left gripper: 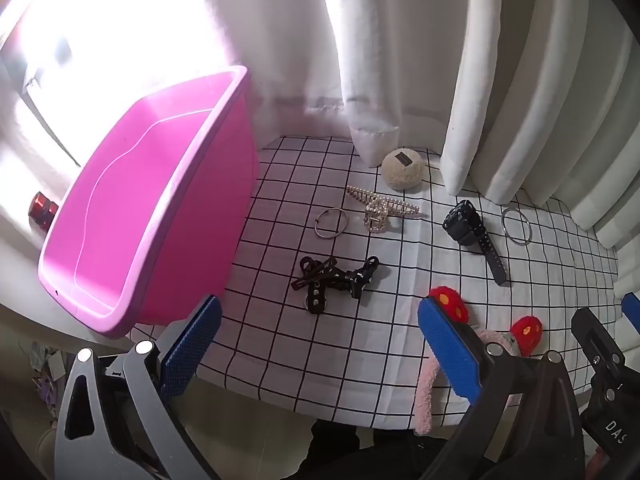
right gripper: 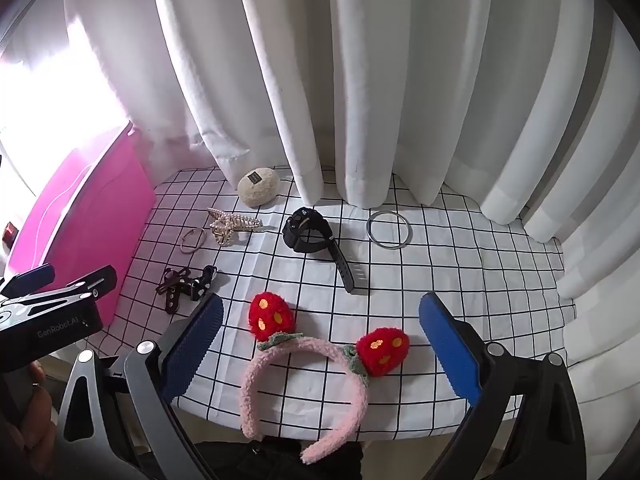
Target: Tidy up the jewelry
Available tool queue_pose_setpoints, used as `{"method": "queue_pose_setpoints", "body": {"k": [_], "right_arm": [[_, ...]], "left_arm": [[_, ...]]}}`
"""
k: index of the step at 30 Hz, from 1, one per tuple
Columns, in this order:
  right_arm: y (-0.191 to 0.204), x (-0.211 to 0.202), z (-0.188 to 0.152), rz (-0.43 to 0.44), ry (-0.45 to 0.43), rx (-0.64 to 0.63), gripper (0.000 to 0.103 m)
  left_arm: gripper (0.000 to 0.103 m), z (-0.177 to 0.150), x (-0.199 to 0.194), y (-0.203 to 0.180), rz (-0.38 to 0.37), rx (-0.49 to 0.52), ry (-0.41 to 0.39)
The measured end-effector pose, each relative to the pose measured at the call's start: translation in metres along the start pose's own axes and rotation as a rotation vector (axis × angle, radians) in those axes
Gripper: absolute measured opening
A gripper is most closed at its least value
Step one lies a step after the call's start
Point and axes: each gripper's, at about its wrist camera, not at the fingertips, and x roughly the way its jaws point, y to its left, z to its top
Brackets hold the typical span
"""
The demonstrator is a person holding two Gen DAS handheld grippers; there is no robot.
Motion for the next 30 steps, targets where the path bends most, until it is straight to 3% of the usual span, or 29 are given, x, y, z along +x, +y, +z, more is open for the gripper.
{"method": "queue_pose_setpoints", "body": {"k": [30], "right_arm": [[0.0046,-0.0002,0.0035,0.001,-0.005,0.006,0.094]], "left_arm": [[0.097,0.0078,-0.0002,0.0031,0.003,0.001,-0.005]]}}
